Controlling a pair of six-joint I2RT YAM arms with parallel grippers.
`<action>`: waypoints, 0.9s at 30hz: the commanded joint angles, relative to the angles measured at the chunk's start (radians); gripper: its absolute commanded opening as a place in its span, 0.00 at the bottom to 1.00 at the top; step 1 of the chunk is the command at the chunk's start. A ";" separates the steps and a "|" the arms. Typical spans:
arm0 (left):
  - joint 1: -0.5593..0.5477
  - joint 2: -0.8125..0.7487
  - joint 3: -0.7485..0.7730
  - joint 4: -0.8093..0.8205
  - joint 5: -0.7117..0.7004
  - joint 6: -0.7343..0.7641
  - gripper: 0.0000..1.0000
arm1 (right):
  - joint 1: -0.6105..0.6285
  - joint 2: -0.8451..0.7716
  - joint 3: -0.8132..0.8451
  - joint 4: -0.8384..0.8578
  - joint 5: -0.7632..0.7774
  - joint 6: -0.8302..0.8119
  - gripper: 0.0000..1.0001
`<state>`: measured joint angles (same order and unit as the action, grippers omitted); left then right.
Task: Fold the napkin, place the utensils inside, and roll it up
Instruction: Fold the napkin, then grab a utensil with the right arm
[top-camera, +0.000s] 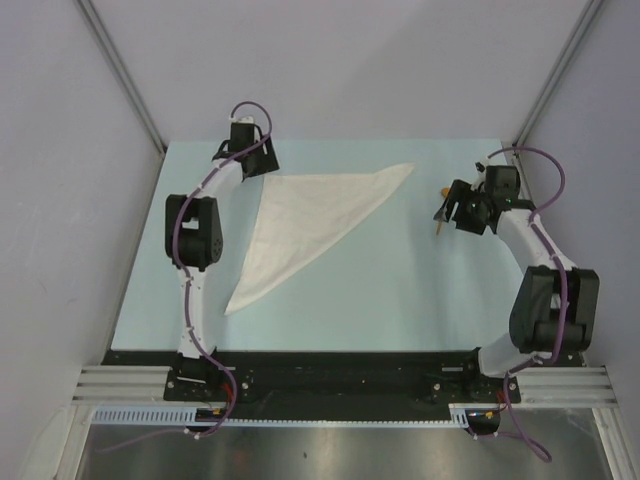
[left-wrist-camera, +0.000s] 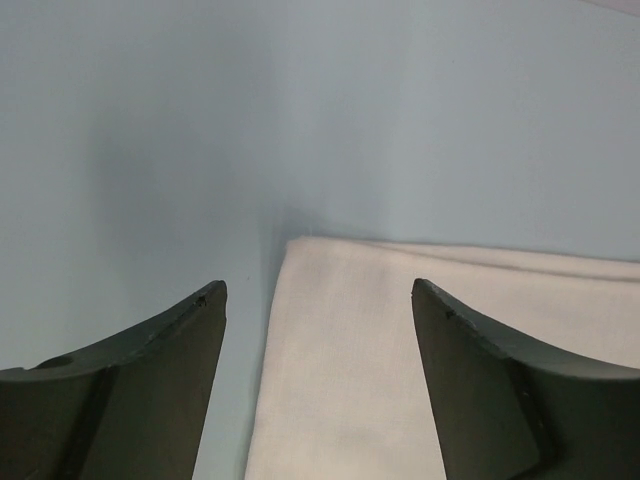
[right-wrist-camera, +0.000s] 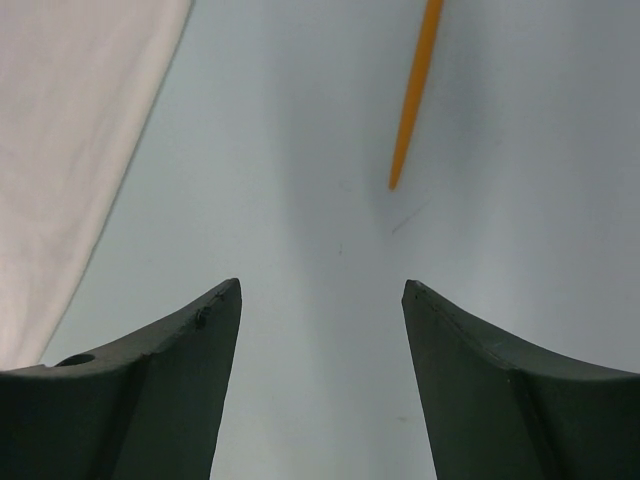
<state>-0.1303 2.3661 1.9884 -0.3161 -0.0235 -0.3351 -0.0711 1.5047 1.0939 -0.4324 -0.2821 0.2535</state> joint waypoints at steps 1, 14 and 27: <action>-0.003 -0.282 -0.141 0.072 -0.013 -0.008 0.81 | 0.010 0.174 0.153 0.012 0.119 0.009 0.70; -0.077 -0.882 -0.634 0.017 -0.035 -0.053 0.87 | 0.030 0.656 0.638 -0.068 0.264 0.020 0.55; -0.100 -1.170 -0.956 0.021 0.065 -0.078 0.88 | -0.006 0.839 0.771 -0.098 0.227 0.009 0.08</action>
<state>-0.2134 1.2484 1.0889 -0.3370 -0.0334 -0.3920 -0.0540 2.2967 1.8370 -0.5186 0.0135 0.2607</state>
